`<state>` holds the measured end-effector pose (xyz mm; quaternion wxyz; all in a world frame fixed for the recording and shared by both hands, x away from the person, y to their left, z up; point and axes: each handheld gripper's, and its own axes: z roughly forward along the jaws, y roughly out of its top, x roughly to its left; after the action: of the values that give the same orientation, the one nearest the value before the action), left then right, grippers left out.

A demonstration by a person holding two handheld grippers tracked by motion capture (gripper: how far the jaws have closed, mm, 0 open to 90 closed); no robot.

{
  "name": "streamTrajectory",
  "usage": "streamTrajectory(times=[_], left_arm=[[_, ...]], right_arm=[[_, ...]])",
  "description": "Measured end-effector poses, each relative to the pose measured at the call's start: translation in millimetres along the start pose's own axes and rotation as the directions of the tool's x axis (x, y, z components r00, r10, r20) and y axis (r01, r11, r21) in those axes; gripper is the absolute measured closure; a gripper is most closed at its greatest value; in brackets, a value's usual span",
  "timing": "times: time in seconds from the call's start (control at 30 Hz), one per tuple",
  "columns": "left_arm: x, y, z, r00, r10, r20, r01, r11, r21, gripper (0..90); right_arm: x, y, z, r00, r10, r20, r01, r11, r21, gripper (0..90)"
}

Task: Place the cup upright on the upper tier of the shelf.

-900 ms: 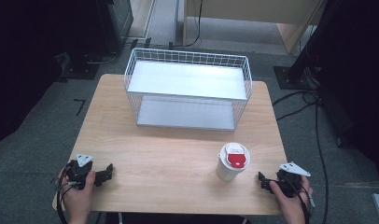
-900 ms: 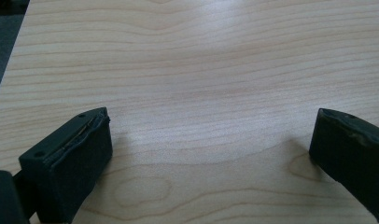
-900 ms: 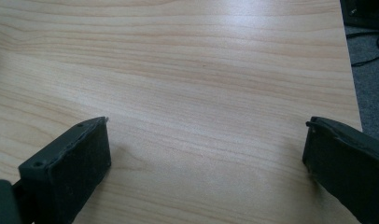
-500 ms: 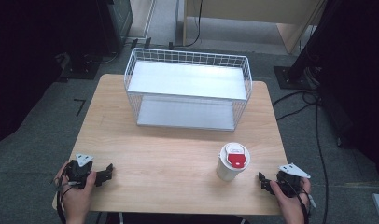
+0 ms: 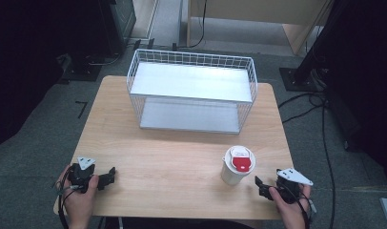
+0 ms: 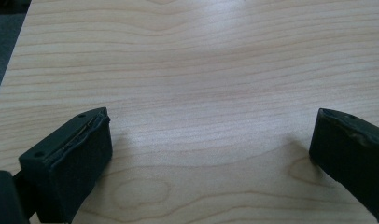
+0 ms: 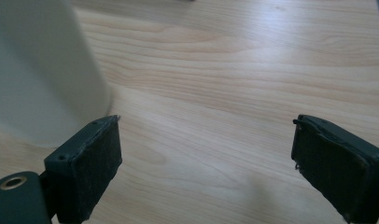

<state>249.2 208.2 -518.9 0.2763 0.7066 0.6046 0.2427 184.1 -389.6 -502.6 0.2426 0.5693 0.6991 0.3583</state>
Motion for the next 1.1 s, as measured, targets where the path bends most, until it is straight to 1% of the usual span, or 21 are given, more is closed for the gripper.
streamTrajectory(times=[0.03,0.07,0.1,0.13,0.17,0.2,0.33,0.37,0.43,0.5,0.57,0.67,0.7,0.73,0.83,0.87,0.97,1.0,1.03,1.07,1.1], left_arm=[[-0.3,0.4,0.5,1.0000,0.000,0.000,0.000,1.0000,-0.001,0.0],[-0.3,0.4,0.5,1.0000,0.000,0.000,0.000,1.0000,-0.001,0.0],[-0.4,0.6,0.7,1.0000,-0.001,0.000,0.001,1.0000,-0.002,0.0],[-0.5,0.7,0.9,1.0000,0.000,0.000,0.000,1.0000,-0.002,0.0],[-0.6,0.9,0.9,1.0000,0.000,0.001,0.000,1.0000,-0.001,0.0],[-0.6,0.9,0.9,1.0000,0.000,0.001,0.000,1.0000,-0.001,0.0],[-0.6,0.9,0.9,1.0000,0.000,0.001,0.000,1.0000,-0.001,0.0],[-0.6,0.9,0.9,1.0000,0.000,0.001,0.000,1.0000,-0.001,0.0],[-0.6,0.9,0.9,1.0000,0.000,0.001,0.000,1.0000,-0.001,0.0],[-0.8,1.1,1.1,1.0000,-0.002,0.000,0.002,1.0000,-0.002,0.0],[-1.1,1.3,1.3,1.0000,-0.003,-0.002,0.003,1.0000,-0.001,0.0],[-1.1,1.4,1.3,1.0000,-0.003,-0.002,0.003,1.0000,-0.001,0.0],[-1.1,1.4,1.3,1.0000,-0.003,-0.002,0.003,1.0000,-0.001,0.0],[-1.1,1.4,1.3,1.0000,-0.003,-0.002,0.003,1.0000,-0.001,0.0],[-1.1,1.4,1.3,1.0000,-0.003,-0.002,0.003,1.0000,-0.001,0.0],[-1.1,1.4,1.3,1.0000,-0.003,-0.002,0.003,1.0000,-0.001,0.0],[-1.1,1.4,1.3,1.0000,-0.003,-0.002,0.003,1.0000,-0.001,0.0],[-1.1,1.4,1.3,1.0000,-0.003,-0.002,0.003,1.0000,-0.001,0.0],[-1.1,1.3,1.3,1.0000,-0.003,-0.002,0.003,1.0000,-0.001,0.0],[-1.1,1.3,1.3,1.0000,-0.003,-0.002,0.003,1.0000,-0.001,0.0],[-1.1,1.3,1.3,1.0000,-0.004,-0.002,0.004,1.0000,-0.001,0.0]], right_arm=[[6.3,1.4,-0.1,0.9998,-0.014,-0.016,0.014,1.000,0.002,8.3],[6.3,1.4,-0.1,0.9998,-0.014,-0.016,0.014,1.000,0.002,8.3],[12.4,2.3,-0.4,0.9994,-0.029,-0.021,0.029,1.000,0.002,8.3],[12.4,2.3,-0.4,0.9994,-0.029,-0.021,0.029,1.000,0.002,8.3],[18.0,3.2,-0.8,0.9986,-0.043,-0.033,0.043,0.999,0.000,8.3],[18.0,3.2,-0.8,0.9986,-0.043,-0.033,0.043,0.999,0.000,8.3],[27.1,4.7,-0.3,0.9966,-0.068,-0.048,0.067,0.998,-0.008,8.3],[30.5,5.0,0.7,0.9952,-0.078,-0.060,0.077,0.997,-0.013,8.3],[33.3,5.2,1.8,0.9939,-0.088,-0.067,0.087,0.996,-0.012,8.3],[35.5,5.5,2.1,0.9923,-0.095,-0.079,0.094,0.995,-0.013,8.3],[37.6,6.2,1.7,0.9921,-0.094,-0.084,0.093,0.996,-0.019,8.4],[38.8,6.2,0.7,0.9910,-0.103,-0.086,0.102,0.995,-0.022,8.4],[39.5,6.1,-0.8,0.9905,-0.097,-0.097,0.095,0.995,-0.025,8.4],[39.5,6.1,-0.8,0.9905,-0.097,-0.097,0.095,0.995,-0.025,8.4],[42.6,7.1,-3.0,0.9871,-0.099,-0.126,0.094,0.995,-0.044,8.5],[42.6,7.1,-3.0,0.9871,-0.099,-0.126,0.094,0.995,-0.044,8.5],[50.3,8.2,-0.9,0.9822,-0.110,-0.152,0.104,0.993,-0.049,8.5],[50.3,8.2,-0.9,0.9822,-0.110,-0.152,0.104,0.993,-0.049,8.5],[54.9,8.9,0.4,0.9789,-0.126,-0.161,0.119,0.991,-0.052,8.6],[54.9,8.9,0.4,0.9789,-0.126,-0.161,0.119,0.991,-0.052,8.6],[58.6,9.9,0.9,0.9770,-0.132,-0.167,0.124,0.991,-0.057,8.6]])
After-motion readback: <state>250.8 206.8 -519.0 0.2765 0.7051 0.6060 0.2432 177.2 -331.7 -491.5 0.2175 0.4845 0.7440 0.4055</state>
